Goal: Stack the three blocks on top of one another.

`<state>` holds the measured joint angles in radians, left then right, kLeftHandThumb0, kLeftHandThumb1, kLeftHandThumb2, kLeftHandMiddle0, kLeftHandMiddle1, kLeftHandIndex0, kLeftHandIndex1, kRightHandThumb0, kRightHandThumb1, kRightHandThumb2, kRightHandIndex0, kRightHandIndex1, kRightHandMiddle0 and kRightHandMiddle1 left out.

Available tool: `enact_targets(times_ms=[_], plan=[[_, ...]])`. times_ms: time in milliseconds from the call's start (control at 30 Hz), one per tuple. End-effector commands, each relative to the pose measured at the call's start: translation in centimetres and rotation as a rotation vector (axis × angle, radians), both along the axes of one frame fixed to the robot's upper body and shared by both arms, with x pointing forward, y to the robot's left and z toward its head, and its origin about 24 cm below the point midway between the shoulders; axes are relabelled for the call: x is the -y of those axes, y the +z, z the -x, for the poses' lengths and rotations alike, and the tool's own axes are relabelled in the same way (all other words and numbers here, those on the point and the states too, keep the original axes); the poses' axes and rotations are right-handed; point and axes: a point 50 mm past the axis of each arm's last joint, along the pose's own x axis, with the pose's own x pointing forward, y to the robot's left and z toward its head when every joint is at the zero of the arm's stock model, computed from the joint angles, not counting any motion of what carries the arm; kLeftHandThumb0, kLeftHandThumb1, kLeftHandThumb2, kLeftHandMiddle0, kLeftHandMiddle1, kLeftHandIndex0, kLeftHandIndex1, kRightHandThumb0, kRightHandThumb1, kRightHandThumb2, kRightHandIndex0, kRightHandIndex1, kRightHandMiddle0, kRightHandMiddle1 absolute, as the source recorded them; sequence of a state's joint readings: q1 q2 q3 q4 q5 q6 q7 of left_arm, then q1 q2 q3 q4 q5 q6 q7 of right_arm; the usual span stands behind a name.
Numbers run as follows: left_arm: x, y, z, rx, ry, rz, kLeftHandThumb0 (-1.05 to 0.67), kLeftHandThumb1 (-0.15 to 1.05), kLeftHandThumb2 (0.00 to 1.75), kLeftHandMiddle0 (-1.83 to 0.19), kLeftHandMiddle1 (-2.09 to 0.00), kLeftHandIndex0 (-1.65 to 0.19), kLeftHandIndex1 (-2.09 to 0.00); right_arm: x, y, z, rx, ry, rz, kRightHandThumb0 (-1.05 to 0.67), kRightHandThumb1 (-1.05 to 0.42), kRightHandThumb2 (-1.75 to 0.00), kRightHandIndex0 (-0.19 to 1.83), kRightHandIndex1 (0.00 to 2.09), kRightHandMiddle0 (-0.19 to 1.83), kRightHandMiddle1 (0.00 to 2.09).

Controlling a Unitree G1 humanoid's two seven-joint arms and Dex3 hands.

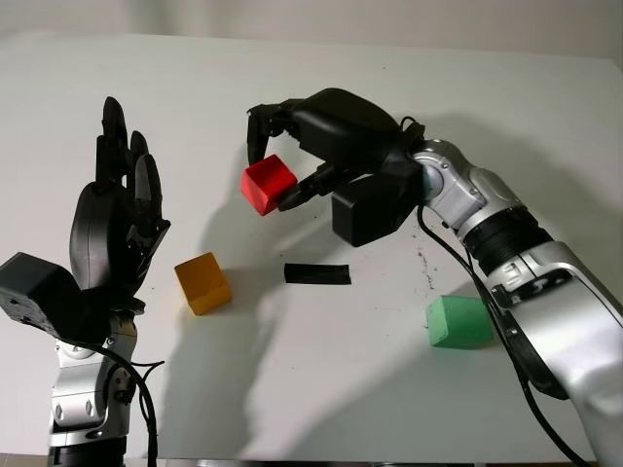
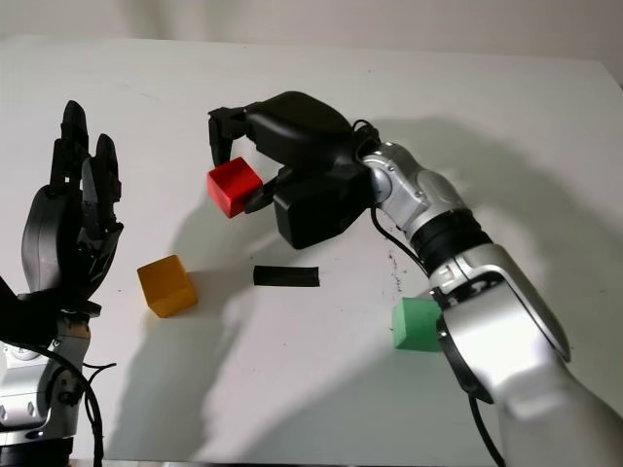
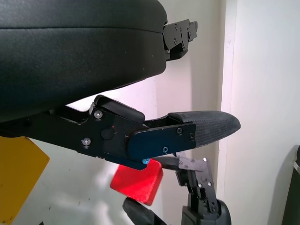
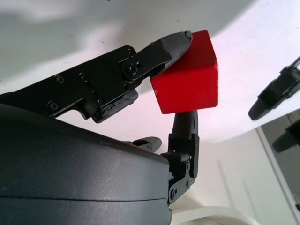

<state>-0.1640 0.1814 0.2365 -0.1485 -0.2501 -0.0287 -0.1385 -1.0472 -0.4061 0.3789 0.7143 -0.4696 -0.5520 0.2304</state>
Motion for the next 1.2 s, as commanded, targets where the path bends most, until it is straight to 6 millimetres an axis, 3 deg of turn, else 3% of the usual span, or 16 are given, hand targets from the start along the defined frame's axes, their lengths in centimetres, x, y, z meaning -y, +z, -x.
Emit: enact_targets(times_ms=[0, 167, 333, 567, 867, 1033, 1167], plan=[[0.1, -0.2, 0.0, -0.003, 0.003, 0.009, -0.75, 1.05, 0.58, 0.19, 0.00, 0.19, 0.00, 1.2, 0.3, 0.5, -0.019, -0.023, -0.042, -0.40, -0.95, -0.06, 0.36, 0.05, 0.40, 1.48], [0.3, -0.2, 0.0, -0.004, 0.000, 0.007, -0.75, 1.05, 0.61, 0.19, 0.00, 0.19, 0.00, 3.3, -0.1, 1.7, -0.115, -0.104, -0.094, -0.36, -0.96, -0.06, 0.34, 0.04, 0.39, 1.43], [0.3, -0.2, 0.0, -0.002, 0.002, 0.001, -0.75, 1.05, 0.61, 0.19, 0.00, 0.19, 0.00, 4.7, -1.1, 3.3, -0.163, -0.179, -0.143, -0.36, -0.96, -0.05, 0.33, 0.05, 0.36, 1.52], [0.6, -0.2, -0.3, 0.007, -0.018, 0.016, -0.74, 1.05, 0.60, 0.19, 0.00, 0.19, 0.00, 4.4, -2.4, 5.7, -0.163, -0.282, -0.128, -0.35, -0.99, -0.06, 0.32, 0.05, 0.30, 1.68], [1.3, -0.2, -0.8, 0.008, -0.044, 0.054, -0.76, 1.05, 0.58, 0.19, 0.00, 0.19, 0.00, 4.2, -2.1, 7.7, -0.066, -0.321, -0.054, -0.37, -0.98, -0.05, 0.41, 0.09, 0.38, 1.81], [1.6, -0.1, -0.9, 0.004, -0.072, 0.056, -0.77, 1.05, 0.59, 0.19, 0.00, 0.19, 0.00, 4.2, -1.7, 8.3, -0.049, -0.341, 0.013, -0.39, -1.01, -0.06, 0.39, 0.07, 0.29, 1.85], [1.7, -0.1, -0.9, 0.011, -0.067, 0.057, -0.77, 1.05, 0.59, 0.19, 0.00, 0.19, 0.00, 3.9, -1.6, 8.4, -0.079, -0.367, 0.064, -0.40, -1.01, -0.05, 0.40, 0.07, 0.31, 1.72]])
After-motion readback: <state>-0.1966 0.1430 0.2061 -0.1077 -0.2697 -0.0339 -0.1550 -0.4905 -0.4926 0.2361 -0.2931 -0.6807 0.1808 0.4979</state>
